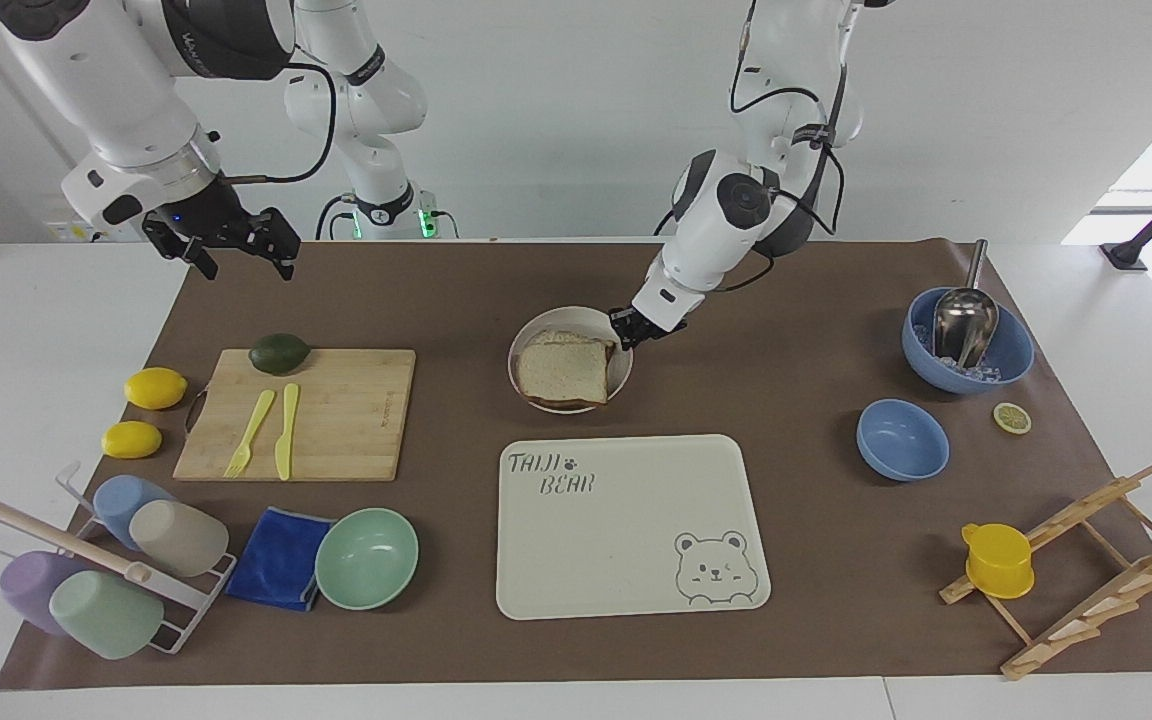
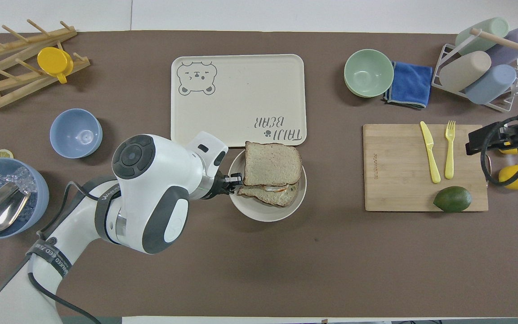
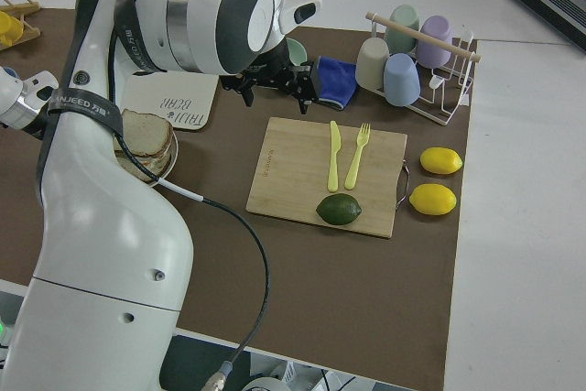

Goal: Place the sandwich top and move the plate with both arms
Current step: 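Slide the plate with the left gripper onto the bear-print tray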

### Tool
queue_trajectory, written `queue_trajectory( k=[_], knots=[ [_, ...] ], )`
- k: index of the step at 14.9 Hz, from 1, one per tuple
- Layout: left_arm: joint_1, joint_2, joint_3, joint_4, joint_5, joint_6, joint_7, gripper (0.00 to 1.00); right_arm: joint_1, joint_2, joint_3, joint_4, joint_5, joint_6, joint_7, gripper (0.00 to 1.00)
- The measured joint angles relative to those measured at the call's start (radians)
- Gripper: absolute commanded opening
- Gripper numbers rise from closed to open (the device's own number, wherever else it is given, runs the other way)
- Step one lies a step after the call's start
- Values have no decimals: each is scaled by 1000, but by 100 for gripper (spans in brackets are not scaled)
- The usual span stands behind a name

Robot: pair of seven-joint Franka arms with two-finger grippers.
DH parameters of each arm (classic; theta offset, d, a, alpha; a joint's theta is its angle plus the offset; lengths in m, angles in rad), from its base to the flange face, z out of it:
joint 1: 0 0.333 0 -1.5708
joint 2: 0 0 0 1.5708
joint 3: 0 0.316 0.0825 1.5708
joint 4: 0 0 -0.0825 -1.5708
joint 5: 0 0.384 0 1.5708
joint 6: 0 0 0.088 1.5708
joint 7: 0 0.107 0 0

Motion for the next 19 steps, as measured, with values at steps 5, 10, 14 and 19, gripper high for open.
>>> queue_trajectory(
  k=[5, 10, 14, 19],
  knots=[
    [88, 53, 3, 154, 1, -84, 1, 0, 0, 0, 1, 1, 0, 0, 0, 100],
    [157, 200, 5, 306, 3, -87, 8, 0, 0, 0, 2, 1, 0, 1, 0, 100],
    [200, 356, 7, 454, 4, -87, 10, 0, 0, 0, 3, 1, 0, 1, 0, 100],
    [232, 458, 10, 507, 15, 5, 31, 0, 0, 0, 3, 1, 0, 5, 0, 100]
  ],
)
